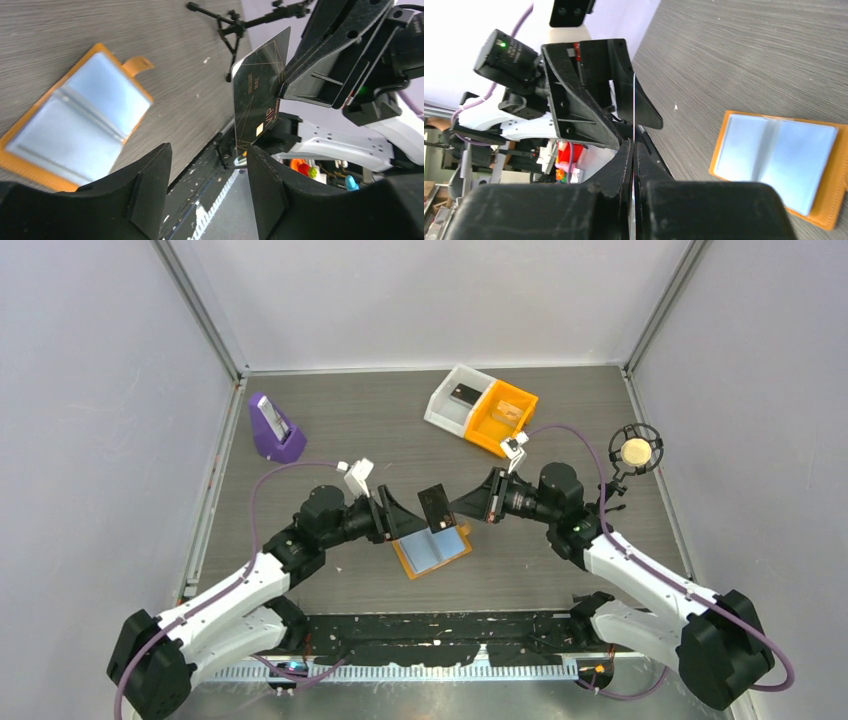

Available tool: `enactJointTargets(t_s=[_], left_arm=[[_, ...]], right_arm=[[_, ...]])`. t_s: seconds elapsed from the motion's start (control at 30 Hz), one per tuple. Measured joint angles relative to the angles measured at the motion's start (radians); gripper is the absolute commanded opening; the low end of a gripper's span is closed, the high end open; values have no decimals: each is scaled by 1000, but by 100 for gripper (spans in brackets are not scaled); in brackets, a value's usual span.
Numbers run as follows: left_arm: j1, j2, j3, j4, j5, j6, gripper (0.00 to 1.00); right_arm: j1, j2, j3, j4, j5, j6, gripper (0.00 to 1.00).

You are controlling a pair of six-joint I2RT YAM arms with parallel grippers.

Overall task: Take the credit cards out of the card holder
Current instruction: Place the credit card in the storage box.

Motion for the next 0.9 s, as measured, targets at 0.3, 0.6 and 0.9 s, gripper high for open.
enactJointTargets(t_s=[0.3,0.6,0.9], left_arm=[[0,116,14,205,111,-88,38],[0,119,16,249,136,-108,0],[0,72,65,87,181,7,0]], right_arm=[[19,-30,-47,123,48,116,5],[22,-27,-84,142,60,104,16],[16,10,62,-164,-70,-191,44]])
